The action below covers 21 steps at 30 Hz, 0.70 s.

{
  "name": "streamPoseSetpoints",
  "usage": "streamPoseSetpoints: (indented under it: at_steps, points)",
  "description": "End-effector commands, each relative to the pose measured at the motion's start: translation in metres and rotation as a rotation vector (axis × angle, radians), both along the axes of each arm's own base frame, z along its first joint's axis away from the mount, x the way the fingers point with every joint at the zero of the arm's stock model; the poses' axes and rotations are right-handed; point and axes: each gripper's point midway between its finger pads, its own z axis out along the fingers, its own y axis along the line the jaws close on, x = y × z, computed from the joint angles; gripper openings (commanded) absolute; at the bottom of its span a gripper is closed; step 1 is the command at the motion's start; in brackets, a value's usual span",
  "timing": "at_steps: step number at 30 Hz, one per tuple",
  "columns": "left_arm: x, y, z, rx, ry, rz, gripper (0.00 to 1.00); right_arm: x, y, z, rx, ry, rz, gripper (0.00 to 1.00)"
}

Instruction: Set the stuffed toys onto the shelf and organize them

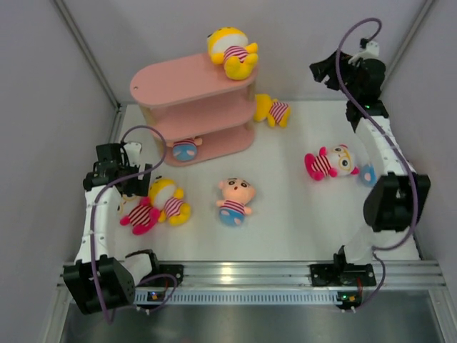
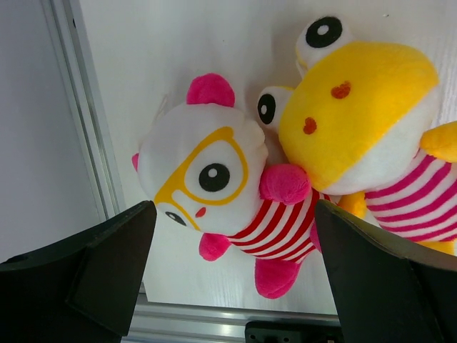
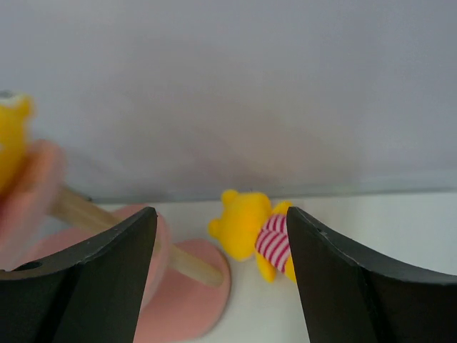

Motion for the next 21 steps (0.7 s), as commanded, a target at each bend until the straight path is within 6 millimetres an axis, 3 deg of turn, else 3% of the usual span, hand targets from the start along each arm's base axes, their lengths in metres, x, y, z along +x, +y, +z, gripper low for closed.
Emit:
streamPoseSetpoints:
  at_steps: [1, 2, 3, 4, 5, 6, 8, 12, 14, 15, 18, 21]
  points:
    - [0.005, -0.011, 0.019, -0.045, -0.044, -0.047, 0.99, 0.057, 0.022, -0.136, 0.094, 0.299, 0.122, 0.73]
    - [0.005, -0.011, 0.020, -0.047, -0.043, -0.048, 0.99, 0.069, 0.027, -0.130, 0.102, 0.275, 0.158, 0.73]
    - [0.007, -0.012, 0.023, -0.048, -0.048, -0.052, 0.99, 0.087, 0.030, -0.167, 0.115, 0.330, 0.167, 0.74]
    - [0.007, -0.012, 0.024, -0.050, -0.049, -0.057, 0.99, 0.096, 0.034, -0.177, 0.120, 0.336, 0.179, 0.74]
    - [0.006, -0.013, 0.024, -0.054, -0.043, -0.059, 0.99, 0.107, 0.040, -0.170, 0.118, 0.305, 0.205, 0.75]
    - [0.008, -0.013, 0.027, -0.052, -0.051, -0.059, 0.99, 0.116, 0.047, -0.199, 0.119, 0.346, 0.218, 0.75]
    - [0.009, -0.013, 0.027, -0.057, -0.050, -0.054, 0.99, 0.131, 0.056, -0.216, 0.117, 0.352, 0.226, 0.77]
    - [0.011, -0.013, 0.026, -0.061, -0.041, -0.045, 0.99, 0.142, 0.081, -0.236, 0.154, 0.346, 0.253, 0.77]
    - [0.011, -0.013, 0.024, -0.062, -0.031, -0.044, 0.99, 0.147, 0.086, -0.246, 0.158, 0.344, 0.243, 0.77]
    - [0.012, -0.012, 0.024, -0.059, -0.031, -0.042, 0.99, 0.148, 0.090, -0.262, 0.180, 0.371, 0.244, 0.77]
    - [0.013, -0.012, 0.023, -0.059, -0.026, -0.040, 0.99, 0.152, 0.093, -0.284, 0.239, 0.402, 0.238, 0.73]
    - [0.014, -0.012, 0.021, -0.058, -0.016, -0.042, 0.99, 0.154, 0.100, -0.293, 0.284, 0.406, 0.247, 0.73]
